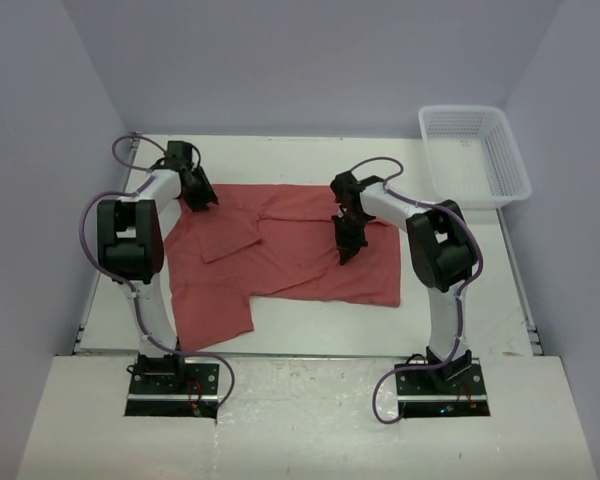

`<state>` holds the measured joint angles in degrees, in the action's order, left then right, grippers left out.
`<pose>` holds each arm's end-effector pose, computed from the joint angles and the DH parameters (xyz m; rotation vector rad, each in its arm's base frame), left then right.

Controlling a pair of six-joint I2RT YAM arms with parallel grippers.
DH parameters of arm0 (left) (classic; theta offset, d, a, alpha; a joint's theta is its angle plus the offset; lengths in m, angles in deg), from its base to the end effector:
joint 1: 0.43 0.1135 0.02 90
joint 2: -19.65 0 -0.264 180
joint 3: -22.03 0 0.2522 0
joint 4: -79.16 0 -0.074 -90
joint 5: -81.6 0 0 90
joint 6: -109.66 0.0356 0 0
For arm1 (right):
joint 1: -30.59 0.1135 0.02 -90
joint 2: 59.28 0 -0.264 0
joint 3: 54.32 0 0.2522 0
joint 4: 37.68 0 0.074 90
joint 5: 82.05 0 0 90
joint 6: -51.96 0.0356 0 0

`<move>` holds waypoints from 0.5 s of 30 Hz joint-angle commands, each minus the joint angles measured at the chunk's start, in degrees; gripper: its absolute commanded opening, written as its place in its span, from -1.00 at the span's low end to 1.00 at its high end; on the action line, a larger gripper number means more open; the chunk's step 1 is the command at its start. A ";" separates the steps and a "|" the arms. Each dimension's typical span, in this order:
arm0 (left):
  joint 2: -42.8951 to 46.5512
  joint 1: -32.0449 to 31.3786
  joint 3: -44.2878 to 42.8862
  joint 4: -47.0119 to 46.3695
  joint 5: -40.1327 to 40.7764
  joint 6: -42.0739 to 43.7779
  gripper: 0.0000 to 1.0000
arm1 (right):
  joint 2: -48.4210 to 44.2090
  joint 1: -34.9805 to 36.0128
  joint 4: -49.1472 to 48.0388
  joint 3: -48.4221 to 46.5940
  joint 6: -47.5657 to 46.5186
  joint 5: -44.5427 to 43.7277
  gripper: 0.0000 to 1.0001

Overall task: Fold and stack the t-shirts
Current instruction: Fold the flattened tshirt in 1/3 of the way

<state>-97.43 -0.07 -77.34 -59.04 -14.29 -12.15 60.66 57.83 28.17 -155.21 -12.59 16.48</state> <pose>0.4360 -0.0009 0.1776 -0.6953 2.5449 -0.3255 0.3531 0.1877 0.1512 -0.0590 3.1158 0.2699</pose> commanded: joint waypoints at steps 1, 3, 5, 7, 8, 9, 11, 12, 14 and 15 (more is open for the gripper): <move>-2.71 0.25 -0.26 0.45 0.79 1.23 -0.26 | -0.67 -0.09 1.34 -2.86 -0.23 0.78 -1.00; -5.00 0.25 -2.01 0.53 1.05 1.14 -0.28 | -0.50 -0.09 1.87 -3.48 -0.23 1.66 -1.00; -6.75 0.25 -3.86 0.88 0.97 1.14 -0.28 | 0.03 -0.09 2.57 -4.88 -0.05 1.75 -1.00; -9.39 0.17 -7.02 1.59 0.09 1.58 -0.30 | 0.73 -0.17 3.18 -6.29 0.03 1.57 -1.00; -10.01 0.25 -7.73 1.67 0.18 1.58 -0.30 | 0.99 -0.17 3.71 -6.82 0.12 1.40 -1.00; -11.06 0.25 -8.96 1.68 0.09 1.67 -0.31 | 1.26 -0.09 3.98 -7.34 0.12 1.14 -1.00; -12.20 0.25 -10.19 1.76 0.00 1.75 -0.31 | 2.31 -0.35 4.94 -9.01 0.30 0.87 -1.00; -12.65 0.17 -11.24 1.76 -0.17 1.84 -0.31 | 2.66 -0.26 5.21 -9.54 0.21 0.96 -1.00; -13.52 0.25 -12.65 1.94 -0.96 1.93 -0.30 | 3.37 -0.26 5.73 -11.04 0.30 0.87 -1.00; -13.62 0.25 -12.92 1.85 -1.14 2.02 -0.30 | 3.54 -0.26 5.74 -11.39 0.39 0.87 -1.00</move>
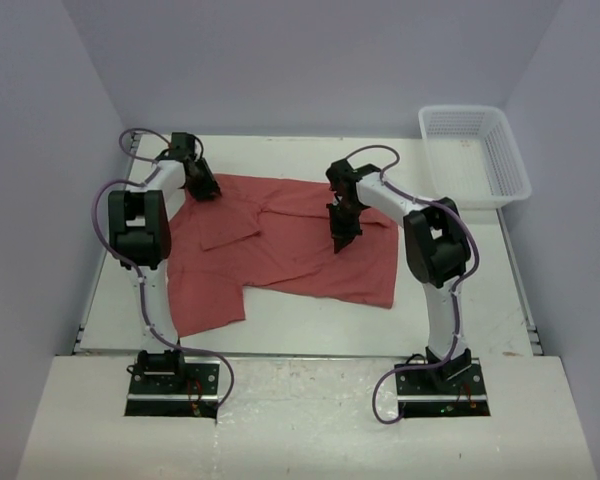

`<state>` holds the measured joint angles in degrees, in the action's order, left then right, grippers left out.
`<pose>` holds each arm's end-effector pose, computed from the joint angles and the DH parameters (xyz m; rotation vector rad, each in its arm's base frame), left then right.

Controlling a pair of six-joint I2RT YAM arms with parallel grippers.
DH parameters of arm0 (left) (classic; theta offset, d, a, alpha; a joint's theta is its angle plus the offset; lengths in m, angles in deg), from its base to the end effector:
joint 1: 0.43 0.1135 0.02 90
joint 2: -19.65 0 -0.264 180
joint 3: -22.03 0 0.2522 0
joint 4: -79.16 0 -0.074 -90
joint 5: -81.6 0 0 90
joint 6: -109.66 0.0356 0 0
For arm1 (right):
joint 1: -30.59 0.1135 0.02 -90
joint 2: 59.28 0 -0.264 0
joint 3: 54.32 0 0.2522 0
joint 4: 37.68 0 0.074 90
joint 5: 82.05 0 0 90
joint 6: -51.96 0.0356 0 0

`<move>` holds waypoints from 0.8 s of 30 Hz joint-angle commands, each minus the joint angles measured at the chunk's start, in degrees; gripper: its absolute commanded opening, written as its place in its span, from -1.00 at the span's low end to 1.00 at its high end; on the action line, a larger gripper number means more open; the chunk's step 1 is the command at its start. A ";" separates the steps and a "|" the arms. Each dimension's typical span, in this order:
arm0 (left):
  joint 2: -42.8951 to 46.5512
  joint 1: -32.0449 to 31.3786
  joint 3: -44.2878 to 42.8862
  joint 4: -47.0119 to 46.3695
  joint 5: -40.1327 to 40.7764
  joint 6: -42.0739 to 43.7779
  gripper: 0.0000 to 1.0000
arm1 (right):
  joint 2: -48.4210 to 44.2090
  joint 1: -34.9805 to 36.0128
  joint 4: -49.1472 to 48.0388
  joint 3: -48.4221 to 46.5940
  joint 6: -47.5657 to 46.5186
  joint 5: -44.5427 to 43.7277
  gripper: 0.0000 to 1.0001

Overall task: Fold and stack the t-shirts
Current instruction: Fold the flattened tshirt in 1/3 of the way

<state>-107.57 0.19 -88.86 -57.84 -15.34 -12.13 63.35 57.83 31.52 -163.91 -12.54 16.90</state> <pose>0.4775 0.0009 0.1588 -0.6937 2.5440 -0.3482 0.3734 0.1984 0.1708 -0.0630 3.0738 0.3082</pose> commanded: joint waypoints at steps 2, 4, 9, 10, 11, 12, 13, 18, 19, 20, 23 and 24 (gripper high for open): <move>-3.30 -0.01 -1.75 0.56 -0.44 2.00 -0.28 | 0.68 -0.26 2.31 -3.92 -0.18 0.89 -1.00; -2.43 -0.10 -1.32 -0.05 -0.71 2.08 -0.25 | -0.45 -0.26 1.17 -3.66 -0.80 1.16 -1.00; 6.27 -1.68 6.06 -7.78 -1.50 2.26 0.31 | -6.60 -0.17 -5.24 -0.50 -4.04 3.08 -1.00; 7.85 -1.85 6.94 -8.83 -1.50 2.43 0.38 | -7.48 0.00 -7.17 -0.06 -4.75 4.74 -1.00; 10.39 -1.94 7.99 -10.50 -1.24 2.78 0.42 | -8.80 0.09 -7.88 0.20 -5.28 4.93 -1.00; 11.54 -2.12 8.26 -10.95 -1.32 3.22 0.43 | -9.33 0.18 -8.41 0.12 -6.41 5.11 -0.98; 12.86 -2.20 8.52 -11.30 -1.15 3.40 0.48 | -9.60 0.53 -8.42 -0.32 -7.12 5.11 -0.97; 23.23 -3.08 8.97 -12.27 2.19 5.24 0.72 | -12.23 0.97 -6.92 -2.69 -8.88 4.41 -0.93; 25.07 -3.26 8.88 -11.92 2.89 5.51 0.73 | -13.02 1.32 -6.23 -2.95 -8.97 4.50 -0.92; 28.92 -3.69 8.71 -10.35 4.81 6.12 0.72 | -15.46 1.67 -5.96 -2.52 -8.28 3.97 -0.89; 35.97 -4.31 7.30 -0.38 10.86 5.43 0.68 | -22.14 2.90 -7.36 1.77 -6.87 4.85 -0.78; 37.38 -4.75 6.78 3.08 12.63 4.81 0.66 | -28.17 4.12 -8.41 6.40 -5.47 5.02 -0.64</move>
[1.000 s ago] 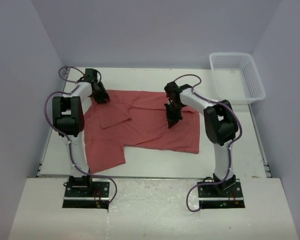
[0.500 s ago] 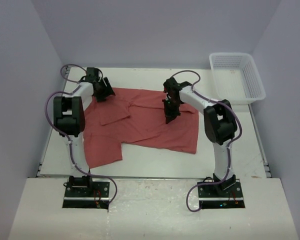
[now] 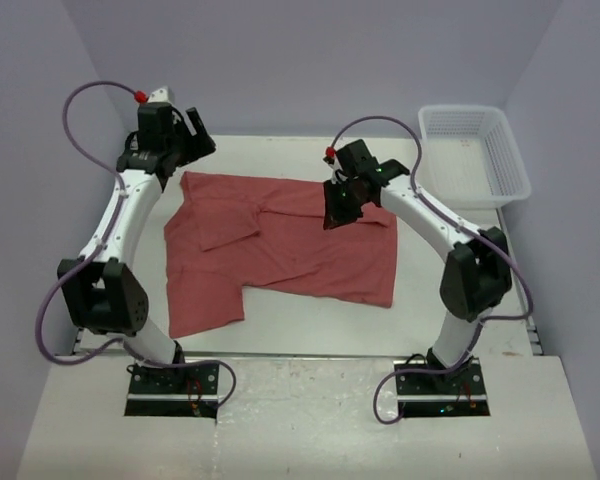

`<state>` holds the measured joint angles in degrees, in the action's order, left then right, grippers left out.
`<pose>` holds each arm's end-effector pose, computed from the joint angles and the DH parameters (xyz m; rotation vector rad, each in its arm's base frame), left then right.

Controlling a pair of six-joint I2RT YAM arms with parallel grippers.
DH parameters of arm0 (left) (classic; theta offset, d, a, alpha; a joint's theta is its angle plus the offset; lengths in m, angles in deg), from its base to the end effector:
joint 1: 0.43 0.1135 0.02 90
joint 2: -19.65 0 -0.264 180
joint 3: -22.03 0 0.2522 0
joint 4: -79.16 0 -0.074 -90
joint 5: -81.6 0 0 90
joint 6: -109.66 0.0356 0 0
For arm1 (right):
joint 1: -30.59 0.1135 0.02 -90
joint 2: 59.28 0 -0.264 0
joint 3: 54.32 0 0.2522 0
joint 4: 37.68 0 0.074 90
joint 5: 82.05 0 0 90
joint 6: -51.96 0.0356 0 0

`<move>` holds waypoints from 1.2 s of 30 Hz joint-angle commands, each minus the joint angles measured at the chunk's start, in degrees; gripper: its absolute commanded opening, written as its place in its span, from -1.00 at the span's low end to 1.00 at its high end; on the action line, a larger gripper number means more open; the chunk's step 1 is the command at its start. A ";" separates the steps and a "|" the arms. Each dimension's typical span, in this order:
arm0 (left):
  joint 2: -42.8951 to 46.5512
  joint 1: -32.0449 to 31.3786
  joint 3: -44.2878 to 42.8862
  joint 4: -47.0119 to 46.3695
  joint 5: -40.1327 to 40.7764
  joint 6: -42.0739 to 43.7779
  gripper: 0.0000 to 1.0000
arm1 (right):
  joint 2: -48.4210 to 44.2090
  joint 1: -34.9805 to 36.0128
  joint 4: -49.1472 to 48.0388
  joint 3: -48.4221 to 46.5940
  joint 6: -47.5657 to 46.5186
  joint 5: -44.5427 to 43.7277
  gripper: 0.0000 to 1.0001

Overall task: Fold and stack the t-shirts
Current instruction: Fold the flattened tshirt in 1/3 of the way, then grap the side of the flattened tshirt closest away from the robot with both arms

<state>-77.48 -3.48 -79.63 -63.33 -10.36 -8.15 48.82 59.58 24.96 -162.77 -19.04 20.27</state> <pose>0.3955 -0.0223 0.3357 -0.4448 2.1205 -0.3488 0.3504 0.2028 0.2697 -0.3107 2.7182 0.5440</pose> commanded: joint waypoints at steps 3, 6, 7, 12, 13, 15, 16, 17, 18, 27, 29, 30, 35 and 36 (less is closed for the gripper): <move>11.86 -1.52 -2.90 23.16 13.99 -2.33 0.58 | -22.81 3.79 -6.16 14.58 3.74 2.18 -0.49; 14.93 -1.52 -1.41 35.48 18.13 -3.30 0.54 | -31.79 4.14 -7.92 20.58 5.86 4.46 -0.44; 17.21 -1.52 1.56 37.06 18.13 -3.13 0.48 | -33.63 4.66 -8.45 22.00 6.22 4.38 -0.44; 21.27 -2.40 13.08 45.06 24.98 -9.00 0.35 | -44.63 5.20 -12.67 29.38 7.45 6.75 -0.44; 21.97 -2.40 16.50 46.55 23.24 -10.93 0.33 | -45.51 5.28 -12.93 29.91 7.45 7.63 -0.44; 22.93 -3.19 19.07 47.71 21.74 -13.22 0.28 | -47.27 5.28 -12.76 31.14 7.10 9.91 -0.44; 23.20 -3.19 21.25 49.45 21.91 -15.49 0.26 | -47.80 5.28 -13.02 31.85 6.66 10.88 -0.44; 23.55 -3.89 22.41 49.99 22.34 -16.21 0.25 | -48.41 5.28 -13.11 32.38 5.88 11.06 -0.43; 23.90 -3.98 24.59 50.34 22.52 -16.48 0.25 | -49.20 5.28 -13.63 33.77 5.69 10.63 -0.43; 24.53 -5.21 37.63 51.75 24.18 -15.78 0.17 | -51.05 5.20 -17.15 38.18 5.61 12.82 -0.43; 24.44 -5.30 37.45 51.23 24.63 -16.48 0.15 | -51.23 5.20 -17.59 39.06 5.25 12.65 -0.42; 23.57 -5.30 38.49 50.44 24.63 -16.57 0.15 | -50.97 5.20 -17.68 39.23 5.17 12.64 -0.43; 20.15 -6.00 41.49 47.09 24.98 -17.88 0.13 | -51.49 5.28 -17.24 39.41 5.08 12.38 -0.43; 19.69 -6.26 41.75 45.87 25.33 -18.15 0.14 | -51.84 5.28 -17.33 39.50 5.16 12.21 -0.43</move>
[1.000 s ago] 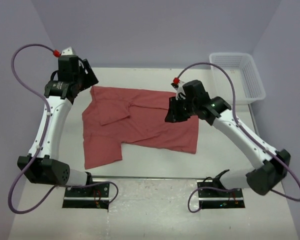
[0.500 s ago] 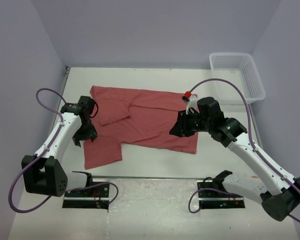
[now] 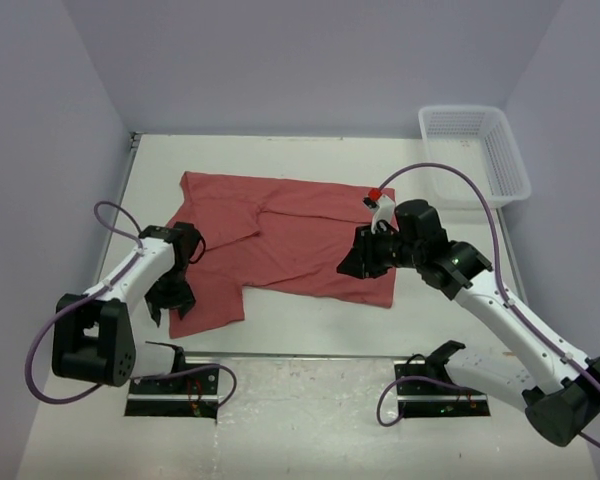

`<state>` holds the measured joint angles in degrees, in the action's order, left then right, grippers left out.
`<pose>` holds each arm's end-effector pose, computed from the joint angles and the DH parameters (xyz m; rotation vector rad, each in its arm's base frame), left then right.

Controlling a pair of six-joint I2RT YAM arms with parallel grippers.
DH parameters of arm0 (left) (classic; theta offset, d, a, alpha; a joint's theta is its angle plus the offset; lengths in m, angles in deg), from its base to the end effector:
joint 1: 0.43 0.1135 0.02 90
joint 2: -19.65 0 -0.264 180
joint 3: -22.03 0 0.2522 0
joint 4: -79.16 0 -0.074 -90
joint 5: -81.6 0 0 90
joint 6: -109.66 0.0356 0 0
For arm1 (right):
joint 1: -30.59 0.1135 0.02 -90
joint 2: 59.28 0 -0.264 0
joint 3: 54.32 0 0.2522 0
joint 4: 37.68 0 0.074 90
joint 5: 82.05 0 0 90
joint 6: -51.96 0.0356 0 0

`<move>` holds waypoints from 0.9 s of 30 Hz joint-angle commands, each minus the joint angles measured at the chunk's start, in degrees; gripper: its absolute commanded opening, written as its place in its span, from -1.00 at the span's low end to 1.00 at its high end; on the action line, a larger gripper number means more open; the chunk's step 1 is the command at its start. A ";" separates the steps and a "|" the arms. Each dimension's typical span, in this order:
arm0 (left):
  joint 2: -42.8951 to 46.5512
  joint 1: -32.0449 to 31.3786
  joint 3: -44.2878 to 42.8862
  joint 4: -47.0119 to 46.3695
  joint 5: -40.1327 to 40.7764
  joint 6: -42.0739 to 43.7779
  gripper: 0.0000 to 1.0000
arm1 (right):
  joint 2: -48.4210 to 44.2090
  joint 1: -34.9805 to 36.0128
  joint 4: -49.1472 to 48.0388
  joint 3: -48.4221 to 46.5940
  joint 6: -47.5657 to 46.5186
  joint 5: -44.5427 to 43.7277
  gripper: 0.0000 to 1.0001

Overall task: Fold and stack the t-shirts
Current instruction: Grap the side of the flattened tshirt closest away from the robot with both arms

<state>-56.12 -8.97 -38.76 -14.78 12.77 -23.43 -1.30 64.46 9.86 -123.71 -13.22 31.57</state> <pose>0.1781 -0.0137 0.1990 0.8568 -2.9414 -0.6442 0.1692 0.1307 0.3244 -0.4287 2.2931 1.0005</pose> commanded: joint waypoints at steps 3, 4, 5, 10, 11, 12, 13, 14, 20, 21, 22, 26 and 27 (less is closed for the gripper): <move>-3.77 -0.78 0.09 -3.12 2.21 -2.88 0.14 | -2.60 0.32 -2.23 0.53 -0.65 0.55 -0.43; -4.03 -0.78 0.18 -3.21 2.04 -2.96 0.16 | -2.60 0.41 -2.23 0.44 -0.74 0.38 -0.43; -4.30 -0.78 0.79 -4.17 1.16 -2.44 0.16 | -2.52 0.41 -2.14 0.27 -0.74 0.38 -0.43; -8.25 -0.87 2.64 -6.55 -1.57 -3.05 0.15 | -2.52 0.32 -1.00 -1.05 -1.53 -0.41 -0.43; -9.39 -0.87 3.16 -7.59 -1.92 -3.05 0.15 | -3.13 0.41 -1.00 -1.05 -1.70 -0.50 -0.43; -10.09 -0.87 3.34 -7.87 -1.66 -3.14 0.15 | -3.48 0.32 -1.00 -0.97 -1.96 -0.68 -0.43; -11.67 -0.78 3.34 -7.87 -1.40 -3.40 0.15 | -4.01 0.41 -1.00 -0.62 -2.05 -1.37 -0.43; -12.12 -0.87 3.43 -7.78 -1.05 -4.01 0.13 | -4.36 0.32 -1.00 -0.35 -2.14 -1.64 -0.43; -15.28 -1.48 2.91 -6.73 0.27 -6.13 -0.01 | -4.71 0.06 -0.91 -0.17 -2.32 -1.65 -0.44; -15.98 -1.48 2.73 -6.64 0.54 -6.21 -0.09 | -5.15 -0.03 -0.91 -0.17 -1.97 -1.38 -0.44; -17.21 -1.48 2.38 -6.55 0.54 -6.22 -0.13 | -5.59 -0.03 -0.91 -0.17 -1.79 -1.21 -0.43; -20.20 -1.57 1.76 -11.96 -3.57 -0.19 -0.24 | -7.52 -0.21 -0.38 -0.52 -1.53 -1.64 -0.43; -22.04 -1.49 1.15 -12.26 -4.03 0.02 -0.25 | -8.14 -0.55 -0.21 -0.70 -1.61 -1.90 -0.43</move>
<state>-75.53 -10.22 -36.23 -21.60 11.04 -25.61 -7.25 64.30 9.90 -123.04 -14.51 30.78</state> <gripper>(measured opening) 0.379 0.284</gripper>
